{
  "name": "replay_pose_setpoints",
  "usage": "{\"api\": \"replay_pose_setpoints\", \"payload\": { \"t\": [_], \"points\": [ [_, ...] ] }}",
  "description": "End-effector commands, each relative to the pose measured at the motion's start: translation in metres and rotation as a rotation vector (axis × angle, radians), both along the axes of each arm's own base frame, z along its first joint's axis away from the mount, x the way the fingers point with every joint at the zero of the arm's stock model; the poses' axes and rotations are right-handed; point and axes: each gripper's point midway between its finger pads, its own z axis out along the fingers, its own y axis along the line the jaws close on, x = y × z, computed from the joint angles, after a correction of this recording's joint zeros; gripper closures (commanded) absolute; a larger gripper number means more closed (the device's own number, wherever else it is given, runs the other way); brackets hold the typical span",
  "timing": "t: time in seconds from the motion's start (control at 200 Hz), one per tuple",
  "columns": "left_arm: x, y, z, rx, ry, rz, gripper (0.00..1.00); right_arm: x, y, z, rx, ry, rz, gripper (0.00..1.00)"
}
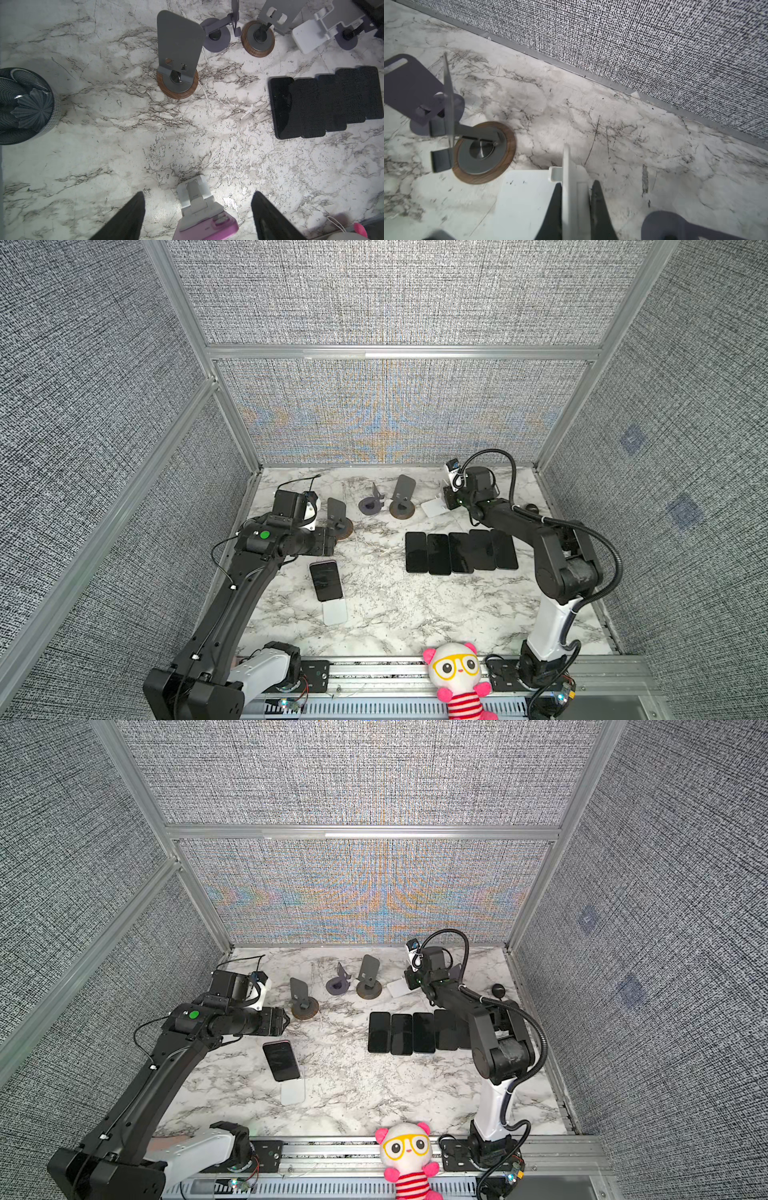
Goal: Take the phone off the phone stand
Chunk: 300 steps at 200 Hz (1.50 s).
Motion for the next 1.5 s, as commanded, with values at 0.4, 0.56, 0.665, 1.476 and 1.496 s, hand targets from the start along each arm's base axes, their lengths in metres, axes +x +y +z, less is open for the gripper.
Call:
{"api": "replay_pose_setpoints", "payload": {
  "t": [0.4, 0.56, 0.665, 1.476, 1.496],
  "points": [
    [-0.006, 0.011, -0.016, 0.024, 0.068, 0.089, 0.15, 0.024, 0.011, 0.001, -0.068, 0.024, -0.018, 1.0],
    [-0.006, 0.008, -0.015, -0.015, 0.057, 0.11, 0.15, 0.031, 0.015, -0.005, -0.102, 0.065, -0.011, 0.99],
    [-0.006, 0.007, -0.014, -0.035, 0.045, 0.123, 0.15, 0.031, 0.018, -0.012, -0.135, 0.102, -0.009, 0.99],
    [-0.013, 0.013, -0.017, 0.036, 0.081, 0.073, 0.08, 0.003, 0.013, -0.003, -0.113, 0.236, 0.015, 0.47],
    [-0.014, 0.012, -0.017, 0.038, 0.081, 0.061, 0.08, 0.001, 0.012, 0.003, -0.101, 0.232, 0.016, 0.45]
  ]
}}
